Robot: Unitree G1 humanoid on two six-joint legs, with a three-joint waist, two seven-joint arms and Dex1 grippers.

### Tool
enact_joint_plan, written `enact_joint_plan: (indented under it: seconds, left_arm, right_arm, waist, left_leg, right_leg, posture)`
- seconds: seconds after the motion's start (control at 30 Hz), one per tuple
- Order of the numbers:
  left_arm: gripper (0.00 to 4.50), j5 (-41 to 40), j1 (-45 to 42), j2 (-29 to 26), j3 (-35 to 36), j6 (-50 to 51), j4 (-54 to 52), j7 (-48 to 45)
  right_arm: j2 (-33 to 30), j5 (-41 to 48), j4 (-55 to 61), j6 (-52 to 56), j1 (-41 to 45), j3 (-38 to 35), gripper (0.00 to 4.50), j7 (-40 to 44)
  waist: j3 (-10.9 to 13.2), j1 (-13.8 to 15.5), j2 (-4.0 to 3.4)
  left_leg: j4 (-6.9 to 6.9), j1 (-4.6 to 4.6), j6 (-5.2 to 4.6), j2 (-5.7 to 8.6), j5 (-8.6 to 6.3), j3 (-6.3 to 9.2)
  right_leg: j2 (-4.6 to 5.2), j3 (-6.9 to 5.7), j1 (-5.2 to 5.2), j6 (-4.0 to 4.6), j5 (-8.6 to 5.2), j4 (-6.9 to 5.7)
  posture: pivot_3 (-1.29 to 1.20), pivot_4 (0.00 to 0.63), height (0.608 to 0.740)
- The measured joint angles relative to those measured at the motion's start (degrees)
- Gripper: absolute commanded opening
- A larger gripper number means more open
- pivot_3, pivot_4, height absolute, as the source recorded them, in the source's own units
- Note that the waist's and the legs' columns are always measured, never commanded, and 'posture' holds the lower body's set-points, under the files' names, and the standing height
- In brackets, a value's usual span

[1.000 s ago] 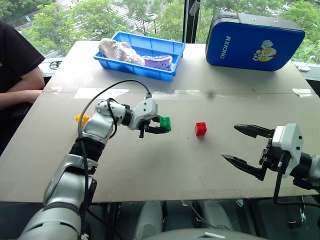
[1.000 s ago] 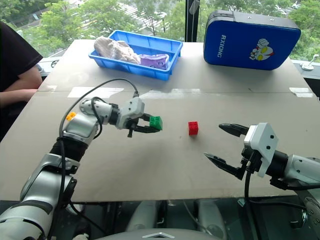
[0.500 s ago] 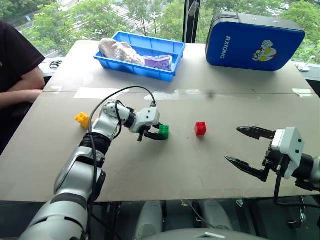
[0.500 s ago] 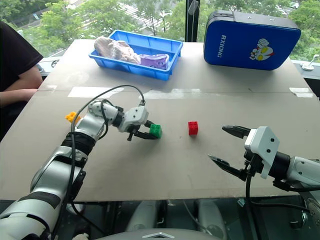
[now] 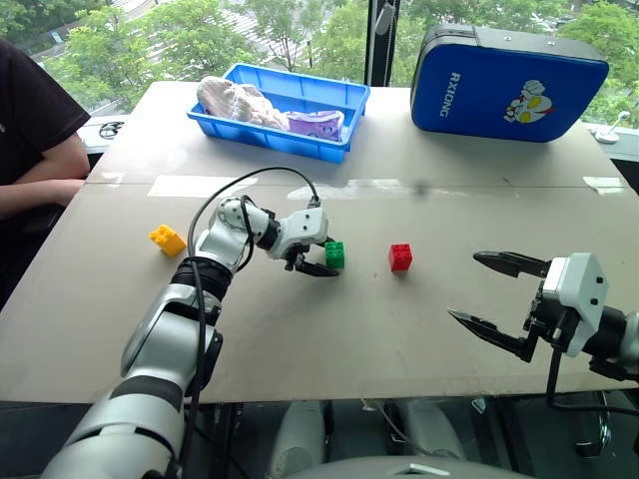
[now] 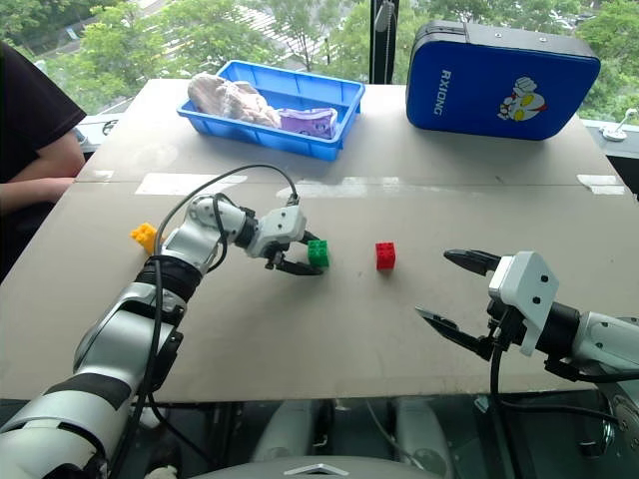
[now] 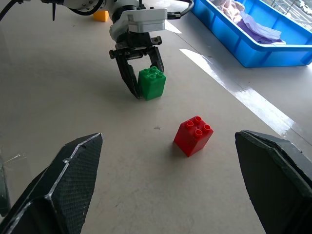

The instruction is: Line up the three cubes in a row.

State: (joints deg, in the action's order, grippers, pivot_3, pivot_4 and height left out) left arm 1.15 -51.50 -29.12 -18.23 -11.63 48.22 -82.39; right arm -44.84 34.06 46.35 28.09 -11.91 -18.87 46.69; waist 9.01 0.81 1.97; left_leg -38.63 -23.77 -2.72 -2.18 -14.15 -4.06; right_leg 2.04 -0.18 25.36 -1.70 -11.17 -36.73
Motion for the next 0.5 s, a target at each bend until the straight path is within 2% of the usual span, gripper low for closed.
enact_joint_plan:
  seconds: [0.03, 0.27, 0.43, 0.5]
  left_arm:
    - [4.45, -0.1, 0.0, 0.0, 0.2, 0.0, 0.0, 0.0]
    - [4.45, -2.2, 2.7, -1.3, 3.1, 2.6, -1.8, -1.7]
    - [4.45, -6.1, 7.9, -8.4, 9.1, 6.5, -8.5, -2.0]
    - [4.45, -8.8, 12.1, -11.4, 14.2, 10.8, -13.0, 1.5]
  right_arm:
    - [0.0, 0.0, 0.0, 0.0, 0.0, 0.0, 4.5, 0.0]
    - [0.0, -0.1, -0.1, -0.1, 0.2, 0.8, 4.5, 0.0]
    - [0.4, -0.5, -0.2, -1.0, 1.6, 2.8, 4.5, -0.5]
    - [1.1, -0.7, -0.3, -1.6, 2.2, 4.0, 4.5, -0.6]
  waist:
    - [0.0, 0.0, 0.0]
    - [0.0, -0.1, 0.0]
    - [0.0, -0.5, -0.01]
    - [0.0, -0.7, -0.01]
  left_leg:
    - [0.0, 0.0, 0.0, 0.0, 0.0, 0.0]
    - [0.0, 0.0, 0.0, -0.02, 0.0, 0.0]
    - [0.0, 0.02, 0.0, -0.11, 0.0, 0.0]
    - [0.01, 0.03, 0.01, -0.23, 0.0, 0.01]
  right_leg:
    - [0.0, 0.0, 0.0, 0.0, 0.0, 0.0]
    - [-0.01, 0.0, 0.02, 0.0, 0.01, -0.02]
    - [-0.02, 0.0, 0.03, 0.01, 0.01, -0.05]
    - [0.0, 0.0, 0.03, 0.01, 0.01, -0.06]
  posture:
    - [0.0, 0.15, 0.74]
    - [0.0, 0.15, 0.74]
    - [0.0, 0.15, 0.74]
    - [0.0, 0.15, 0.74]
